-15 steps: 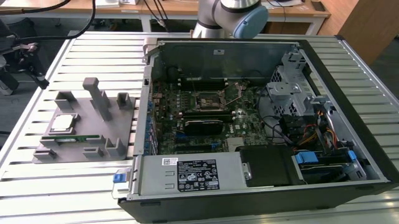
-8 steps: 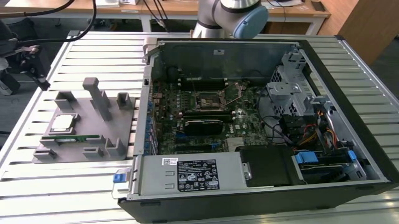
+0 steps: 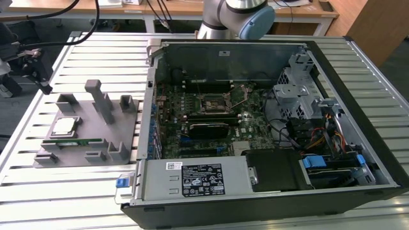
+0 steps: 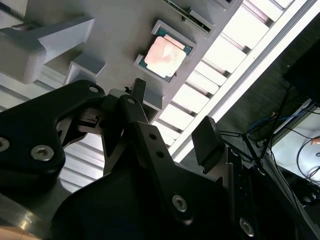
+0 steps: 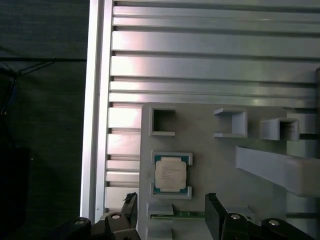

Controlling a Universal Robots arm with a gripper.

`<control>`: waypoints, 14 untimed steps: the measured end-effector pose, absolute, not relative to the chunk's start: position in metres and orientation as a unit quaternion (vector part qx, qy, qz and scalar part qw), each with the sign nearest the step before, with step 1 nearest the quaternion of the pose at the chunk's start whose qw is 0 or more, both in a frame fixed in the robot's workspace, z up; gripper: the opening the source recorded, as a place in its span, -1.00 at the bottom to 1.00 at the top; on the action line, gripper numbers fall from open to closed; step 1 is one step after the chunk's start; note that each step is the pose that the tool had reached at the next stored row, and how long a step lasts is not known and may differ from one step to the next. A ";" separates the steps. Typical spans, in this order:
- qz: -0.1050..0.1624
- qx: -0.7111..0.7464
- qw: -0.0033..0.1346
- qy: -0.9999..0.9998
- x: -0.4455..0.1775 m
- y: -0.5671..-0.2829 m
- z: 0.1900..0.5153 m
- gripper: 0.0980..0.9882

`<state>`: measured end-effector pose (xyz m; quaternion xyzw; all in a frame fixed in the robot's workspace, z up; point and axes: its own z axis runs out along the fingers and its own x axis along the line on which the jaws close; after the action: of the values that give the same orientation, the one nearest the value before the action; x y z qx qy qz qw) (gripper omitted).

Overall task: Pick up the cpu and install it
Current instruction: 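Pick up the cpu and move it towards the insertion slot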

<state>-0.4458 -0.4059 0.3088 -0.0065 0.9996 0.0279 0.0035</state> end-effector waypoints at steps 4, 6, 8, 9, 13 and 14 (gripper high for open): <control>0.028 -0.007 0.003 1.000 -0.446 -0.406 0.307 0.23; 0.028 -0.008 0.004 1.000 -0.446 -0.406 0.306 0.23; 0.028 -0.008 0.003 1.000 -0.446 -0.406 0.306 0.23; 0.028 -0.008 0.003 1.000 -0.446 -0.406 0.305 0.23; 0.028 -0.009 0.003 1.000 -0.446 -0.406 0.303 0.23; 0.028 -0.009 0.003 1.000 -0.446 -0.406 0.303 0.23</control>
<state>-0.4458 -0.4059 0.3027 -0.0089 0.9996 0.0280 0.0035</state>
